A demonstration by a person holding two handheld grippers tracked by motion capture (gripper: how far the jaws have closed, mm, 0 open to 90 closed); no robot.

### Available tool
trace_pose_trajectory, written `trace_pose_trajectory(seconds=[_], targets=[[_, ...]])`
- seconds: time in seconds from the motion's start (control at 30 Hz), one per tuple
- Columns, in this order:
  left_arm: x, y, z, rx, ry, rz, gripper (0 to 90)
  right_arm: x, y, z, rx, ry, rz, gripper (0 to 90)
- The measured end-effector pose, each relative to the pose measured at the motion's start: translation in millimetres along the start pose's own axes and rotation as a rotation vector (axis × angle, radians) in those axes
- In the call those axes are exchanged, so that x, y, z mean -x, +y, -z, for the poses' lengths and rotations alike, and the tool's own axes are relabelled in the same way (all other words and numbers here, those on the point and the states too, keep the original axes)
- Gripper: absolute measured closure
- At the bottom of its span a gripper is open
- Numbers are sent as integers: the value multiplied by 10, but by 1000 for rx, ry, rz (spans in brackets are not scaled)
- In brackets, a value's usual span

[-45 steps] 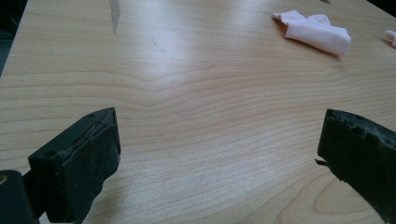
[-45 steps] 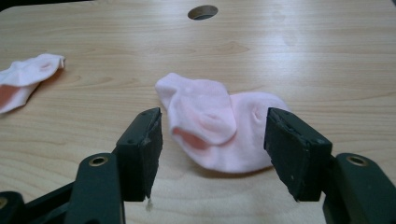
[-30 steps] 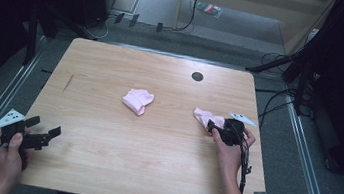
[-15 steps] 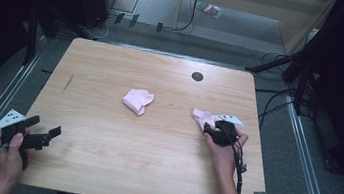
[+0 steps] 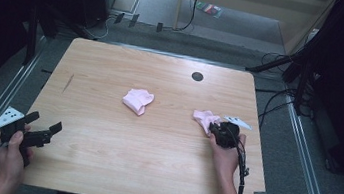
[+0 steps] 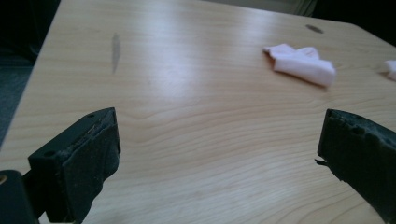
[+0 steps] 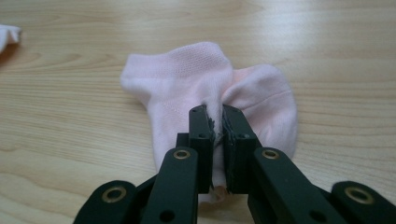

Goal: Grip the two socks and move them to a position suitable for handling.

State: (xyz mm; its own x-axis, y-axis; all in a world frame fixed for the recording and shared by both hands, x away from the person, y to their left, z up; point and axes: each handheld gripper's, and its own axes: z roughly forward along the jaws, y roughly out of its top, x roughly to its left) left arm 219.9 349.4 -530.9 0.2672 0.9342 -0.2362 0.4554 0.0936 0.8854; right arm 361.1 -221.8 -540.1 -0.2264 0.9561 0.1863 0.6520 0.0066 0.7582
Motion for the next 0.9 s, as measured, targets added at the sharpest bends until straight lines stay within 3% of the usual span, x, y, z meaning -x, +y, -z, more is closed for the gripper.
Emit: trace_pose_trajectory(seconds=[0.27, 0.5, 0.7, 0.73, 0.77, 0.9], targets=[[361, 192, -130, -3, -65, -51, 0, -261, 104, 266, 77, 73, 37, 848], [665, 278, -337, -10, -133, -85, 0, -580, 163, 544, 121, 138, 65, 848], [989, 296, -552, -27, -205, -111, 0, -897, 106, 639, 127, 200, 101, 848], [989, 296, -552, -27, -205, -111, 0, -897, 106, 639, 127, 200, 101, 848], [1089, 296, -614, -25, -233, -104, 0, -1029, 67, 645, 134, 216, 121, 847], [1283, 295, -728, -37, -271, -113, 0, -1236, -9, 594, 121, 233, 146, 847]])
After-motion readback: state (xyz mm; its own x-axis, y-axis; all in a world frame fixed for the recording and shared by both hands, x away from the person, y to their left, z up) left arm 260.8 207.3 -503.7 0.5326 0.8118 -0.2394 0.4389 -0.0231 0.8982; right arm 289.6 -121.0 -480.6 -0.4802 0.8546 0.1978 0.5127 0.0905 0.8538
